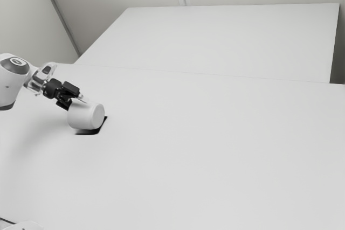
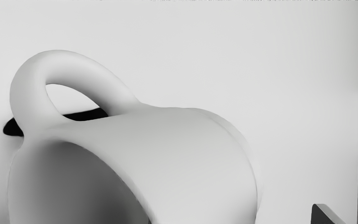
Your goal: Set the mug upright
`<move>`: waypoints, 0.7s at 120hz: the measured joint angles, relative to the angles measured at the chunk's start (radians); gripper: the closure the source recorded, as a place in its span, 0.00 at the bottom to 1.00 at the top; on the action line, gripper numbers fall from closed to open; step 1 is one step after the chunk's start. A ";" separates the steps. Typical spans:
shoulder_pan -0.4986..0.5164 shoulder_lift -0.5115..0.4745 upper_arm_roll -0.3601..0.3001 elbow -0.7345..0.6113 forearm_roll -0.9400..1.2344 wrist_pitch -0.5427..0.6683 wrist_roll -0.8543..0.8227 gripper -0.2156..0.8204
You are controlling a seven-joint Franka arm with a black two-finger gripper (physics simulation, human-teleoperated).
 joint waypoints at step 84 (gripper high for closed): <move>-0.053 -0.094 -0.030 -0.015 0.008 0.013 -0.025 0.96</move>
